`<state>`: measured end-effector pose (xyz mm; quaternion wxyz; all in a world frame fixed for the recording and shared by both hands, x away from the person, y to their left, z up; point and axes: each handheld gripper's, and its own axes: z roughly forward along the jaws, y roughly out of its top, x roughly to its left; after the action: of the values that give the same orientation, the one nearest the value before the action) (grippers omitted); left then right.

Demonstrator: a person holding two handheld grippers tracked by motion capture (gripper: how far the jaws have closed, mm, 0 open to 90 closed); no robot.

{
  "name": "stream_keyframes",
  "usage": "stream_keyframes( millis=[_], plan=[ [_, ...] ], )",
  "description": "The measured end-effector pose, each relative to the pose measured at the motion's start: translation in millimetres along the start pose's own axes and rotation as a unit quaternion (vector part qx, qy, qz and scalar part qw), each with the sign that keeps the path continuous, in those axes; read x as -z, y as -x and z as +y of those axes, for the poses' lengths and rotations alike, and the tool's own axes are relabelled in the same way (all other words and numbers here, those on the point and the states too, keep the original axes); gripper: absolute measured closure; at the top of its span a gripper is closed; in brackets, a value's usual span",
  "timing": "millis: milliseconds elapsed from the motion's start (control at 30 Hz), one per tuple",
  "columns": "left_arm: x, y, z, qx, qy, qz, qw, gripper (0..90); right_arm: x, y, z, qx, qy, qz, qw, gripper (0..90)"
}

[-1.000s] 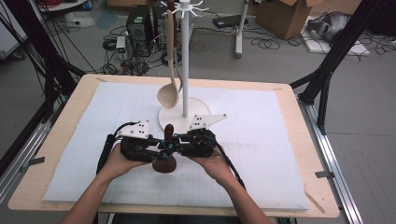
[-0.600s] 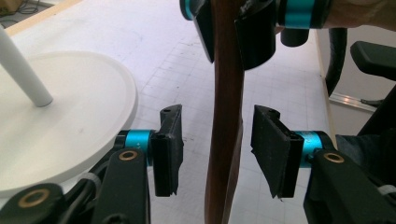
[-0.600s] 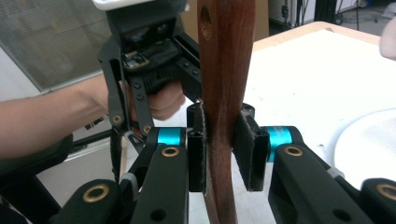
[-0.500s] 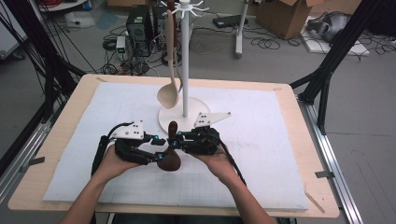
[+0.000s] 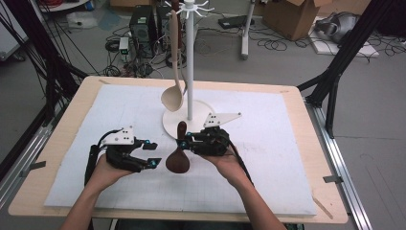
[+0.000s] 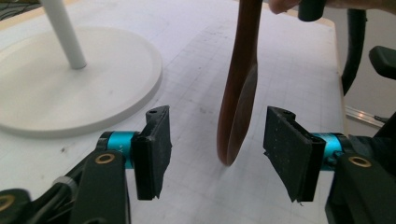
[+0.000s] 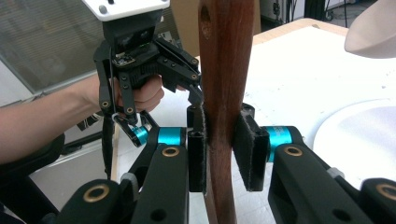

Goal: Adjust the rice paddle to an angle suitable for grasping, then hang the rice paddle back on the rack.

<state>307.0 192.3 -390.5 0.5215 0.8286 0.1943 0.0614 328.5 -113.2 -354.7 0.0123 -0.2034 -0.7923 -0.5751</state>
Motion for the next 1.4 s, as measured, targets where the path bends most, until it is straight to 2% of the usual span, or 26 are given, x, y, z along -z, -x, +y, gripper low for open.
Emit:
stream_keyframes(
  millis=[400,500,800,1167,1400],
  plan=[
    [25.6,-13.0,-19.8,0.030,0.020,0.049,0.9982,25.5,7.4,13.3,5.8,-0.006,-0.006,-0.005,1.0000,76.7],
    [29.8,-17.9,-25.2,0.039,0.018,0.065,0.9970,20.0,10.4,15.5,8.9,-0.008,-0.010,0.000,0.9999,76.7],
    [35.5,-25.8,-38.5,0.052,0.017,0.100,0.9935,13.1,20.1,21.4,24.7,-0.001,-0.012,-0.001,0.9999,76.7],
    [39.2,-27.9,-38.8,0.058,0.022,0.105,0.9926,11.6,23.0,22.3,40.5,0.013,-0.019,-0.003,0.9997,76.7],
    [39.3,-29.0,-40.6,0.063,0.022,0.110,0.9917,8.7,26.1,26.7,43.6,0.006,-0.017,-0.005,0.9998,76.8]
  ],
)
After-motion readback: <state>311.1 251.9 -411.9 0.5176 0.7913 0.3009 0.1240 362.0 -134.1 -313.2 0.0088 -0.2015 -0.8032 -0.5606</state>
